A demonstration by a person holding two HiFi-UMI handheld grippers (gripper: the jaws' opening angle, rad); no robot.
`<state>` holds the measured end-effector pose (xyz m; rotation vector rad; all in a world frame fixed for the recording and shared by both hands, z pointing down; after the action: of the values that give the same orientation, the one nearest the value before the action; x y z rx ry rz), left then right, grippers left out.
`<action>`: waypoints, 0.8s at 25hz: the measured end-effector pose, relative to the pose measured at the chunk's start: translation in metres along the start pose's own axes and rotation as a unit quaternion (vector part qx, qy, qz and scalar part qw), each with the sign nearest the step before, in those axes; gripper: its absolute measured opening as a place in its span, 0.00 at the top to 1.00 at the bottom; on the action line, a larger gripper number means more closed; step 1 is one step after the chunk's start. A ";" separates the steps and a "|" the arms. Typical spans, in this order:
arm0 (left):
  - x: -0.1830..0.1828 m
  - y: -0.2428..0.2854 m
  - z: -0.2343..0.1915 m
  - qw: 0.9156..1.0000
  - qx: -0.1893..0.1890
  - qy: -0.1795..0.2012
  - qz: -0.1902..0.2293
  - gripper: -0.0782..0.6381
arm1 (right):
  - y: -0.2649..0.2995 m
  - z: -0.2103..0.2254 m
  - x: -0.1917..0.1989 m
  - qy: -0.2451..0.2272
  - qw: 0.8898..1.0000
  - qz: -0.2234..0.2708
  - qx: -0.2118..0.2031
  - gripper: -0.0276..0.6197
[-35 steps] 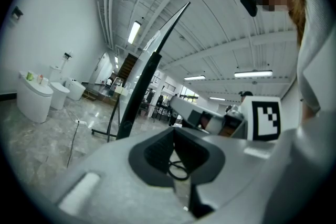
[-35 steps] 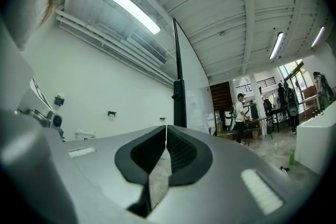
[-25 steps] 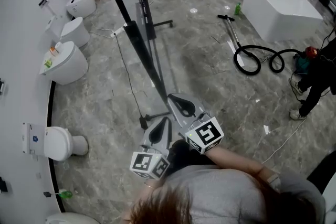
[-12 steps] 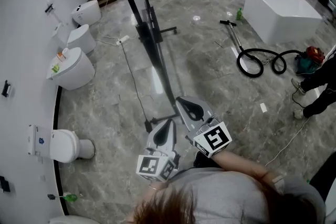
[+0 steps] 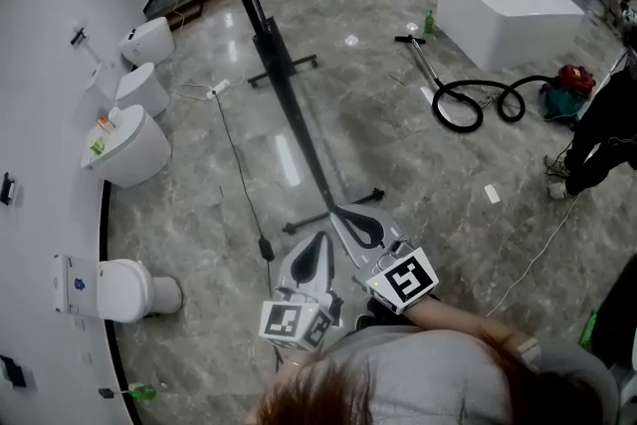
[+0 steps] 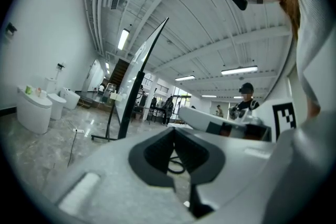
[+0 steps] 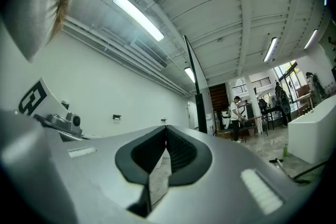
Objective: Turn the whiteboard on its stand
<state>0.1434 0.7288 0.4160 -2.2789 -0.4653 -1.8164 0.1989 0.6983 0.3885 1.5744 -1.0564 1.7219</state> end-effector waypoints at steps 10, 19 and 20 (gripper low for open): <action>0.002 -0.011 0.008 1.000 -0.005 0.004 0.003 0.90 | -0.012 -0.001 0.000 -0.004 1.000 -0.008 -0.003 0.95; -0.002 -0.009 0.017 1.000 -0.016 0.007 0.005 0.90 | -0.011 0.006 0.004 0.014 0.999 -0.032 -0.023 0.95; -0.002 -0.009 0.017 1.000 -0.014 0.007 0.005 0.90 | -0.011 0.007 0.004 0.015 0.999 -0.036 -0.023 0.95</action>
<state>0.1560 0.7424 0.4099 -2.2809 -0.4280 -1.8457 0.2110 0.6977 0.3941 1.5344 -1.0050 1.6572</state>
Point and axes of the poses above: the fingertips, and each gripper's own axes: y forward along the fingers, z to its right, x out of its underside, the point moved 3 cm from there along -y, backward along the fingers, and after that the axes turned 8 degrees about -x, right-handed, at the moved point
